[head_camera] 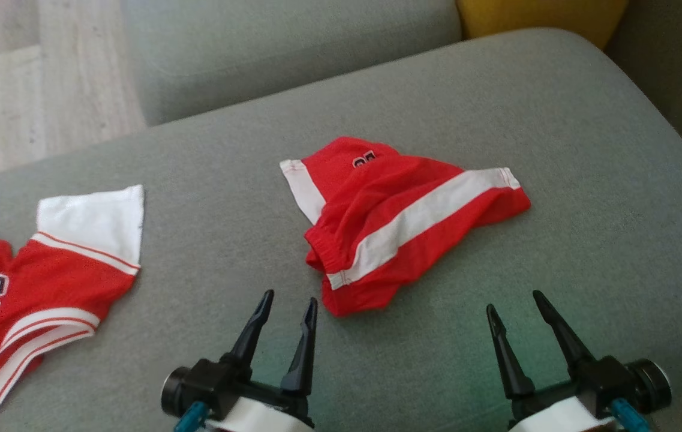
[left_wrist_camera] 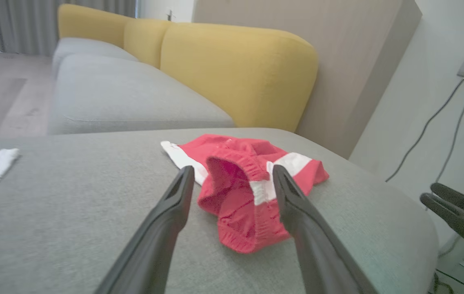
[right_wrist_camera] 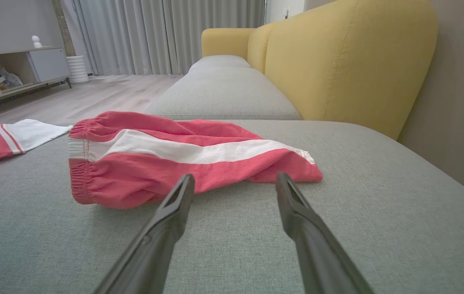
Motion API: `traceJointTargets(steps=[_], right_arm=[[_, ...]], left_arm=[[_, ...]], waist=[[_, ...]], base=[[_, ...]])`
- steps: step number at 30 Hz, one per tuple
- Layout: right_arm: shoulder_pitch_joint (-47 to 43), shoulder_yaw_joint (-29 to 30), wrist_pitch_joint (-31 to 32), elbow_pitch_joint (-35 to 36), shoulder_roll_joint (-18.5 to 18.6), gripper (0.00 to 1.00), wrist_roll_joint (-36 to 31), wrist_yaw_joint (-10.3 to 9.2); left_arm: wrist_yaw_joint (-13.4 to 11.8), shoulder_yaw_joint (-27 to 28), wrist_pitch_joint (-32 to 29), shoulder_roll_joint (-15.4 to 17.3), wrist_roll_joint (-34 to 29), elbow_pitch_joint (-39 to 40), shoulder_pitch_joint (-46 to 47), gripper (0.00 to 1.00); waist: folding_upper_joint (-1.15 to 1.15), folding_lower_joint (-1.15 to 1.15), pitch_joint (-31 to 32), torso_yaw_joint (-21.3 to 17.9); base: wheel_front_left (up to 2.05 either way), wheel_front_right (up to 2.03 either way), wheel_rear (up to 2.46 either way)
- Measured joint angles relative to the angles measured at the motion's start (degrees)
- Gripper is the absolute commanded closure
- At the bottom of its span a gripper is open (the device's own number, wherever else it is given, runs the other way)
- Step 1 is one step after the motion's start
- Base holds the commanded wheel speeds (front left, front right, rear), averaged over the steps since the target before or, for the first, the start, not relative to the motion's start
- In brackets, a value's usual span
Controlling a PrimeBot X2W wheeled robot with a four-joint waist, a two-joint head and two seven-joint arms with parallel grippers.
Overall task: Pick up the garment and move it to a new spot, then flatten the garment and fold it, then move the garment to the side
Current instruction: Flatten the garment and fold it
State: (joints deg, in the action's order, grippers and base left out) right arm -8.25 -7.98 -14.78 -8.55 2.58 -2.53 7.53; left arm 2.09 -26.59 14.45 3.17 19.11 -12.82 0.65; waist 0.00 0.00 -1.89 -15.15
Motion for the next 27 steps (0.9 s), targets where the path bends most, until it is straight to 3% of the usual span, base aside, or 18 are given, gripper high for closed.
traceJointTargets(steps=[11,22,23,24,25,27], right_arm=[[2.94,-0.74,0.00,0.08,0.00,0.00,0.02,0.00],[4.37,-1.08,0.00,0.18,0.01,0.00,0.02,0.00],[4.37,-1.01,0.00,0.21,0.01,0.00,0.02,0.00],[4.37,-0.99,0.00,0.24,0.01,0.00,0.02,0.00],[4.38,-0.97,0.00,0.27,0.01,0.00,0.02,0.00],[4.38,-0.97,0.00,0.31,0.01,0.00,0.02,0.00]], left_arm=[[3.50,-3.32,0.00,0.01,4.20,-8.65,6.59,0.00],[4.56,-4.46,0.00,-0.07,5.02,-11.05,10.18,0.00],[4.69,-4.78,0.00,-0.05,5.01,-11.12,10.34,0.20],[5.01,-4.88,0.00,-0.05,5.01,-11.12,10.55,0.51],[5.02,-4.95,0.00,-0.08,5.01,-10.90,10.76,0.61],[5.04,-5.19,0.00,-0.08,5.01,-10.27,11.16,1.00]], waist=[[0.00,0.00,-3.50,-2.53],[0.00,0.00,-6.11,-4.13],[0.00,0.00,-6.32,-4.14],[0.00,0.00,-6.51,-4.15],[0.00,0.00,-6.67,-4.14],[0.00,0.00,-6.97,-4.11]], base=[[0.00,0.00,0.00],[0.00,0.00,0.00],[0.00,0.00,0.00],[0.00,0.00,0.00],[0.00,0.00,0.00],[0.00,0.00,0.00]])
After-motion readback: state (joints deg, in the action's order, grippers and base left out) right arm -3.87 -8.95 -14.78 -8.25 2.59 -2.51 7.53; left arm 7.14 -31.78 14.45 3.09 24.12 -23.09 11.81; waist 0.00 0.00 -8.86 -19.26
